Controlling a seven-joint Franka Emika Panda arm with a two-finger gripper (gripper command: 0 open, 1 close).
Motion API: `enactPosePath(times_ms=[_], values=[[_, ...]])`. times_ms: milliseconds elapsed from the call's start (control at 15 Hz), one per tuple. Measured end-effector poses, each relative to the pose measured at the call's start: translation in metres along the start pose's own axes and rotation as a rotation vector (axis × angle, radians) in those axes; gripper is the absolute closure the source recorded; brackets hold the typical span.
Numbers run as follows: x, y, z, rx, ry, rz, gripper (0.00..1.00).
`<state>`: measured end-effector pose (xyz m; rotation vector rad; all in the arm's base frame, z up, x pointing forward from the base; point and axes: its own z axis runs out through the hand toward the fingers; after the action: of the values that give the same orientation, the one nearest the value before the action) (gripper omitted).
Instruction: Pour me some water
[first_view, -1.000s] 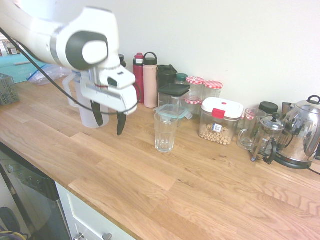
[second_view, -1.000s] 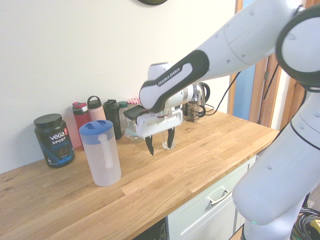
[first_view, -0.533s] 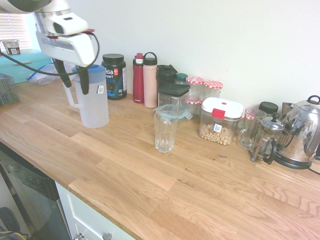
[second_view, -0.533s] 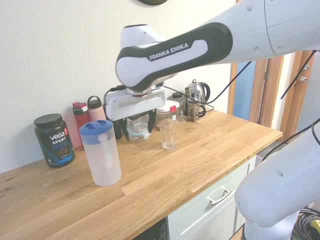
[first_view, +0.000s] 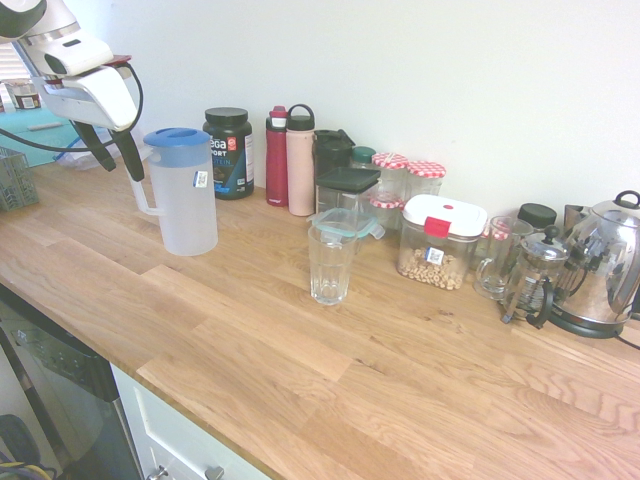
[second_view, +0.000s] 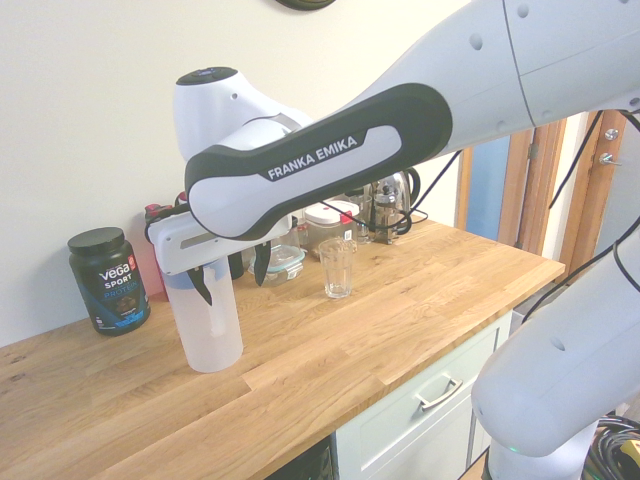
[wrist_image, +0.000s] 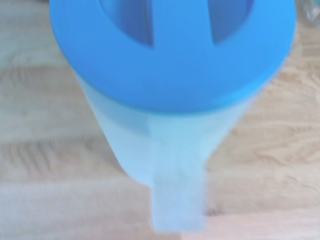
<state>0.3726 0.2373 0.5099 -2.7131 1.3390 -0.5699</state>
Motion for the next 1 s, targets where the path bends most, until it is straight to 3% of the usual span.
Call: enactPosePath(times_ms=[200,267,533,1000], values=[[-0.008,-0.019,0.021,0.023,-0.014,0.050,0.00],[-0.006,-0.025,0.024,0.029,-0.010,0.064,1.00],[0.006,-0.037,0.033,0.025,0.008,0.095,1.00],[0.005,-0.040,0.041,0.034,-0.037,0.014,1.00]])
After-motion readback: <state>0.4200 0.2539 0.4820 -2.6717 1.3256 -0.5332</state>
